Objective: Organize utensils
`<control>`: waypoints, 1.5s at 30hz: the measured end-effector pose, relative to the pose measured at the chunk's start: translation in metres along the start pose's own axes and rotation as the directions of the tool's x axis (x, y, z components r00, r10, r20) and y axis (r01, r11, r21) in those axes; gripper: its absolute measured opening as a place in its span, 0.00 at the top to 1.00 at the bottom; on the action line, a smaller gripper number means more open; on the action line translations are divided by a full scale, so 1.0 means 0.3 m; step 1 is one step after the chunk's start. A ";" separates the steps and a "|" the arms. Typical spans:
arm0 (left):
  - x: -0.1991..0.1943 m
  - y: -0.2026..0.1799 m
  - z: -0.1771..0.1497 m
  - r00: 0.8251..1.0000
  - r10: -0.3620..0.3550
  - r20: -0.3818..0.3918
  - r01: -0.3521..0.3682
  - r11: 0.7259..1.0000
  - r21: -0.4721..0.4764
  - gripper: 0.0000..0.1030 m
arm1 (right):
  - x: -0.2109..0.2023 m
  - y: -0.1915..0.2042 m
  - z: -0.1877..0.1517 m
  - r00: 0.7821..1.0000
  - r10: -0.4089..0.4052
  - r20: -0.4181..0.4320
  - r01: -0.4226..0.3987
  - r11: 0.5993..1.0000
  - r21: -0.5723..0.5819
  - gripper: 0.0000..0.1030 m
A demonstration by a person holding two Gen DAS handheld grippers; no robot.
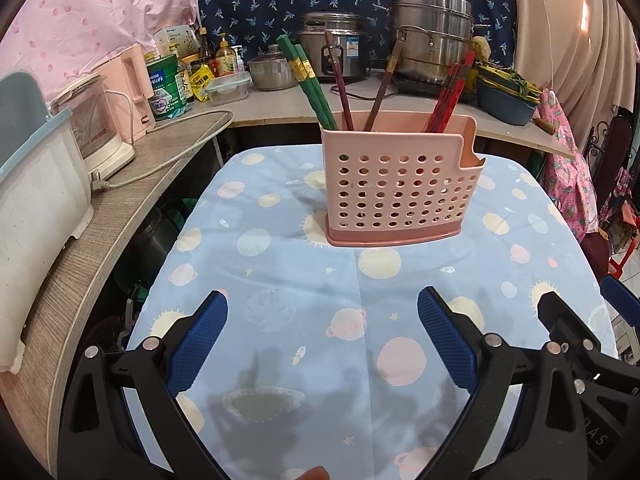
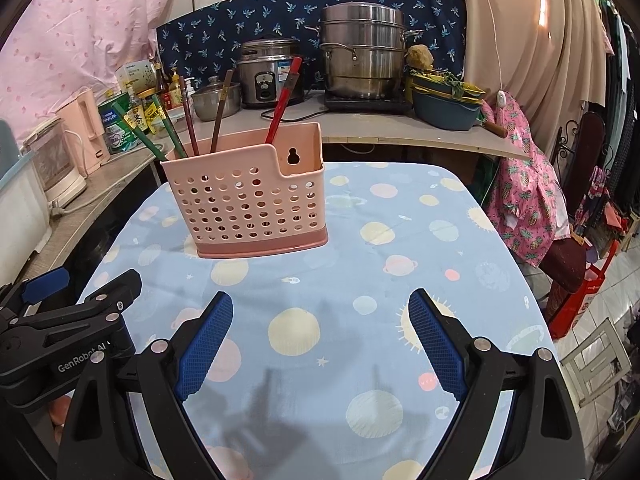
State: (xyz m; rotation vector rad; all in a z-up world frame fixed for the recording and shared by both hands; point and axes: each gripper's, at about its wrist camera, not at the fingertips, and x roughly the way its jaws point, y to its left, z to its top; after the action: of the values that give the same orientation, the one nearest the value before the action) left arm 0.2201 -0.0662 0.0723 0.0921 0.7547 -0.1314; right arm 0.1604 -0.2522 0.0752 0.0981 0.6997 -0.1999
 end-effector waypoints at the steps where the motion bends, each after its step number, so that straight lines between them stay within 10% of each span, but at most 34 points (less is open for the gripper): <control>1: -0.001 0.001 0.002 1.000 0.001 0.003 -0.001 1.000 -0.001 0.11 | 0.000 -0.001 0.001 1.000 0.000 0.000 0.000 1.000 -0.001 0.17; 45: 0.006 -0.010 0.031 0.999 0.012 0.035 -0.013 1.000 0.020 0.10 | 0.019 -0.001 0.031 1.000 -0.011 0.010 0.012 1.000 -0.015 0.17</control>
State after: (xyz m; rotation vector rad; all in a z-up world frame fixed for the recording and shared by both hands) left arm 0.2270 -0.0706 0.0777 0.1137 0.7180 -0.1289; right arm 0.1705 -0.2549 0.0786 0.0792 0.6920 -0.2062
